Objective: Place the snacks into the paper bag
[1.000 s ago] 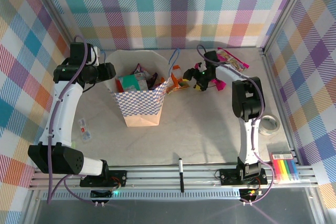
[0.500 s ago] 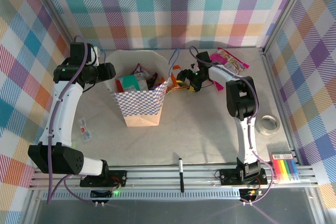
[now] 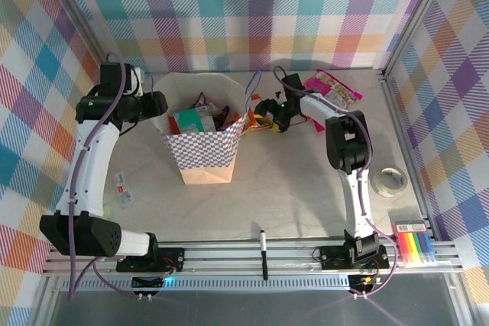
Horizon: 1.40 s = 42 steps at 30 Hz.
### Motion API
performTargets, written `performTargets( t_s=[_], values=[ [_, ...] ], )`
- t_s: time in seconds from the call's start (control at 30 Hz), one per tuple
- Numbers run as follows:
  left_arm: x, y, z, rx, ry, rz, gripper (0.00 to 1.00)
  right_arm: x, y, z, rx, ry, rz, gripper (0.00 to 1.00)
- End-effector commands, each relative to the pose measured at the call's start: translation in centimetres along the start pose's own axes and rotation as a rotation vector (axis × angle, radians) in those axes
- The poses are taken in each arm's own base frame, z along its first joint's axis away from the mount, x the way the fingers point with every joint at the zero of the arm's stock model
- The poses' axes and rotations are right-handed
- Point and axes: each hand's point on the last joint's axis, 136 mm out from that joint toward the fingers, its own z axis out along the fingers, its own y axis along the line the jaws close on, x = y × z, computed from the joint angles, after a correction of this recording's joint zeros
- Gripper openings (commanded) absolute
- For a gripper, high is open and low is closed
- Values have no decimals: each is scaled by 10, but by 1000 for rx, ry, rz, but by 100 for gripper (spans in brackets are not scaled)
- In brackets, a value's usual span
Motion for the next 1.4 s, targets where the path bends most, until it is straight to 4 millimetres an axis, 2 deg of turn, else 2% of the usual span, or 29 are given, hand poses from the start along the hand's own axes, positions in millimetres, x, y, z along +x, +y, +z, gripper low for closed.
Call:
performTargets(
  t_s=[0.0, 0.07, 0.17, 0.27, 0.37, 0.6, 0.87, 1.07, 1.37],
  values=[
    [6, 4, -8, -10, 4, 13, 59, 4, -8, 18, 23, 20, 32, 78],
    [6, 5, -8, -14, 4, 15, 59, 3, -9, 21, 27, 22, 33, 74],
    [7, 6, -9, -17, 3, 18, 59, 4, -14, 23, 50, 28, 44, 62],
    [8, 7, -10, -23, 3, 21, 59, 5, -17, 25, 66, 35, 55, 58],
    [9, 9, -10, -31, 3, 24, 59, 6, -19, 24, 81, 31, 55, 51],
    [10, 10, -10, -35, 2, 26, 59, 8, -24, 21, 113, 31, 41, 28],
    [11, 10, -10, -38, 1, 30, 59, 11, -27, 12, 145, 30, 8, 6],
    [11, 11, -11, -38, -3, 28, 59, 28, -33, -7, 181, 34, -30, 2],
    [11, 7, -11, -16, -8, 20, 59, 78, -71, -47, 311, 49, -75, 0]
  ],
)
